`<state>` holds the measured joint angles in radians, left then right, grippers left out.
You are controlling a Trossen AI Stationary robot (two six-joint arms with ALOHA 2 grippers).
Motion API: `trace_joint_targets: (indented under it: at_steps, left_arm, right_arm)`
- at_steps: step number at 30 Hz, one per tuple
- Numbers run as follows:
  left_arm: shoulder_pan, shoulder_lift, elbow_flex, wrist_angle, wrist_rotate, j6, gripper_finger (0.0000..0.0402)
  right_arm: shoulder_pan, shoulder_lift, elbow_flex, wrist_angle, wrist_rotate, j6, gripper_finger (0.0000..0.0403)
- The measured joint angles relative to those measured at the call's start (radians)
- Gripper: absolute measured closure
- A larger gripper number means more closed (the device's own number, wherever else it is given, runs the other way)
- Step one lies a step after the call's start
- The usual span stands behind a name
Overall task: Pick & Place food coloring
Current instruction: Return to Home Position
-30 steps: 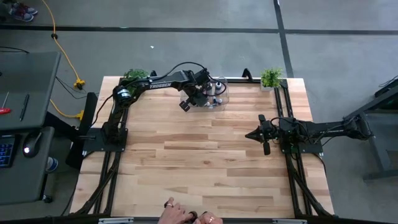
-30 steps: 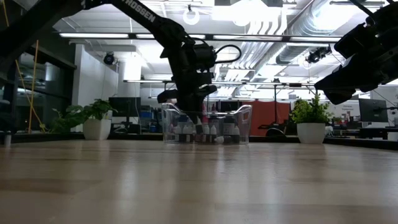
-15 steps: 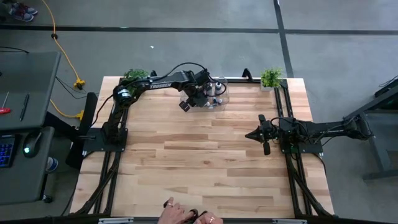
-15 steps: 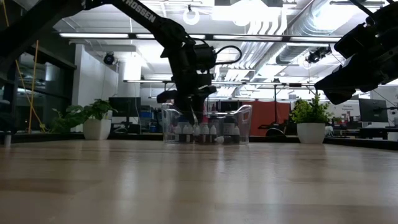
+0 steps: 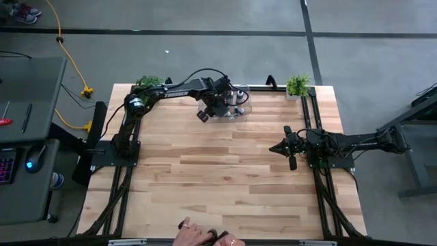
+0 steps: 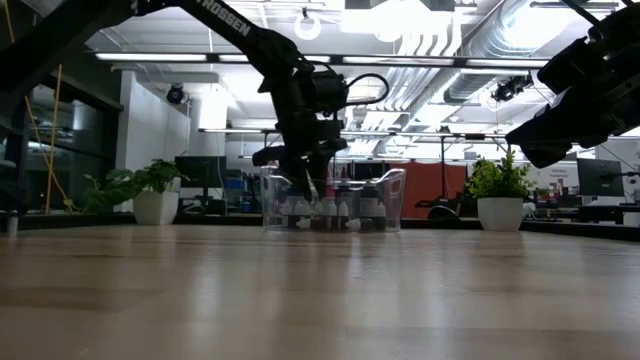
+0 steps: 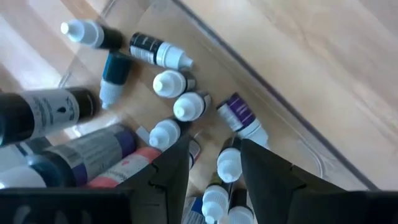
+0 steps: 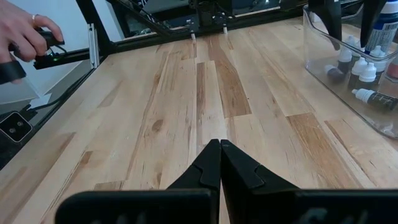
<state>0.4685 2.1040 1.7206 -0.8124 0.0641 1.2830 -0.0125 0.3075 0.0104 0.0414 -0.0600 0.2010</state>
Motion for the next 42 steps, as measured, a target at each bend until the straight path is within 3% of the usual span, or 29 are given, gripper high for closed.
trace_joint_targets:
  at_steps: [6,12,20,28,34,38,42]
  left_arm:
    - [-0.012,0.008,0.043,-0.013,-0.103,-0.050,0.0262]
    - [-0.011,-0.033,0.084,0.006,-0.105,-0.107,0.0262]
    - [-0.036,-0.147,0.086,0.027,-0.103,-0.445,0.0262]
    - [-0.101,-0.299,0.086,-0.042,0.006,-0.877,0.0262]
    - [-0.172,-0.409,0.085,-0.194,0.118,-1.207,0.0262]
    - [-0.233,-0.482,0.058,-0.242,0.180,-1.300,0.0282]
    - [-0.294,-0.570,-0.036,-0.196,0.192,-1.326,0.0337]
  right_arm:
    - [0.000,0.000,0.000,0.000,0.000,0.000,0.0402]
    - [0.000,0.000,0.000,0.000,0.000,0.000,0.0402]
    - [0.000,0.000,0.000,0.000,0.000,0.000,0.0402]
    - [0.000,0.000,0.000,0.000,0.000,0.000,0.0402]
    - [0.000,0.000,0.000,0.000,0.000,0.000,0.0402]
    - [0.000,0.000,0.000,0.000,0.000,0.000,0.0402]
    - [0.000,0.000,0.000,0.000,0.000,0.000,0.0402]
